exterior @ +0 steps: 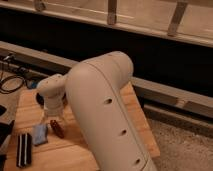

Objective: Place the pepper in the ceramic bowl

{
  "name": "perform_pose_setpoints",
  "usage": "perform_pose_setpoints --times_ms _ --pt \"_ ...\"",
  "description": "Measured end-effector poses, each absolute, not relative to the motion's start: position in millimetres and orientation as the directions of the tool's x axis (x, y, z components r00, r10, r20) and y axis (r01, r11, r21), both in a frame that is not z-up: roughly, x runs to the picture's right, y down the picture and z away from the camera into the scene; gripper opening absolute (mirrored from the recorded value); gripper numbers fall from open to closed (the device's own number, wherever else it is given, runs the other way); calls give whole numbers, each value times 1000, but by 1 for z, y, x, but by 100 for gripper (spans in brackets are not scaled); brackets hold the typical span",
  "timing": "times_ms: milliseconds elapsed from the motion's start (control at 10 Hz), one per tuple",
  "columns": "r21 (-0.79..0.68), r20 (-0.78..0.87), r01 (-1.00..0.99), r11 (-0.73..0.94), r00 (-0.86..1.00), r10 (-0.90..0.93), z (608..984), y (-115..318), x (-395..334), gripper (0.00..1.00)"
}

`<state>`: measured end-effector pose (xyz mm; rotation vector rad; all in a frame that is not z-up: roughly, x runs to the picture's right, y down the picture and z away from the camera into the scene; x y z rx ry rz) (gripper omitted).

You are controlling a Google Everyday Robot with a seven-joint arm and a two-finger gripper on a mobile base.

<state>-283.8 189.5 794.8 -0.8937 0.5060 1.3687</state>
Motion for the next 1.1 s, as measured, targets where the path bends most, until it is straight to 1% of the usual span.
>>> perform_pose_setpoints --times_ms 400,700,1100 --pt "-196 -810 -981 3 163 563 809 207 -274 81" --pt "-180 -838 -984 5 156 522 818 223 -271 81" --pt "-151 -858 -988 -15 124 499 824 233 -260 81"
